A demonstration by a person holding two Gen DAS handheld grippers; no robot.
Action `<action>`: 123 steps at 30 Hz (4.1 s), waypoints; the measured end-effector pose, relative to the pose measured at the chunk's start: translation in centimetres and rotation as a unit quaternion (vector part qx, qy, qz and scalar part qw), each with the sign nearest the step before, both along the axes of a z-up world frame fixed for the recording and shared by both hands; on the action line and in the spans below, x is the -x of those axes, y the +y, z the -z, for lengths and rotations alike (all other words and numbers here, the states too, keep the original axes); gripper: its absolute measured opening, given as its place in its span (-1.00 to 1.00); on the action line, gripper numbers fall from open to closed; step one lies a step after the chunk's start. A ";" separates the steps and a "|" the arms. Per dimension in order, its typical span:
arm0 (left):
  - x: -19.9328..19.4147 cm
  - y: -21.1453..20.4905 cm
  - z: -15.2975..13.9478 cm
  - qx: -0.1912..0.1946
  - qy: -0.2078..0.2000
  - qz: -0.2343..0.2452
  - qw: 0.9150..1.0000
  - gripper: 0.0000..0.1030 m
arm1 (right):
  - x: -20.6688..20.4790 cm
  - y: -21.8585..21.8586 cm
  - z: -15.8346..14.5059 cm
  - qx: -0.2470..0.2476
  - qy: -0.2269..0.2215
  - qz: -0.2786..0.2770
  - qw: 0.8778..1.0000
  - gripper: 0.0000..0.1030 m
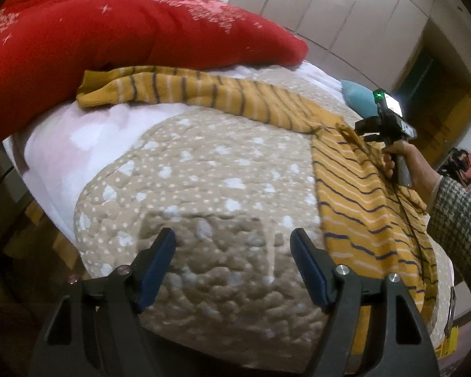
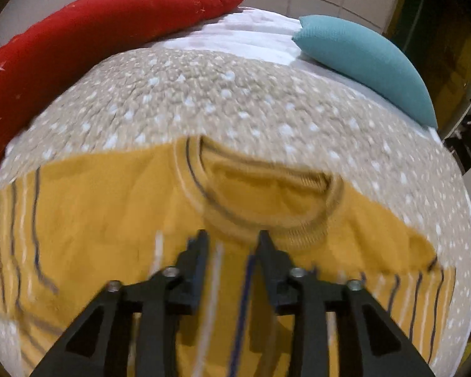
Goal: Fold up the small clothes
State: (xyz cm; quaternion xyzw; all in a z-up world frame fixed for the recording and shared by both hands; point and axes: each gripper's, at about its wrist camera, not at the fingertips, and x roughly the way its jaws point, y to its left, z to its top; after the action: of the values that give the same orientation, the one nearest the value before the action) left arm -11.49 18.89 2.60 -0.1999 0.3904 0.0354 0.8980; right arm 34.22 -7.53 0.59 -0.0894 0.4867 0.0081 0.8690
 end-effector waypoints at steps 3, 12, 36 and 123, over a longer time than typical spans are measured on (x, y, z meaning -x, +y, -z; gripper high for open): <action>0.2 0.8 0.4 0.004 0.003 -0.012 1.000 0.45 | 0.4 1.3 -0.9 0.019 -0.025 -0.001 1.000 -0.14; 3.7 4.8 -0.2 0.010 -0.007 -0.080 0.997 0.45 | 14.2 15.1 -5.5 -0.001 -0.063 -0.245 0.967 -0.04; 8.4 10.3 1.1 0.052 -0.016 -0.132 0.990 0.47 | 27.9 40.4 -2.2 -0.034 -0.065 -0.393 0.916 -0.90; -2.1 -12.3 1.3 0.154 0.027 0.207 0.966 0.23 | 43.4 -24.5 2.9 -0.513 0.008 0.006 0.858 0.16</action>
State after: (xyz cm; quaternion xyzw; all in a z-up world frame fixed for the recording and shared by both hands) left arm -9.40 6.62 1.28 -0.2497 0.4484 -0.2064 0.8331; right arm -9.20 -32.01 -2.28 0.3721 0.4214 0.2523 0.7876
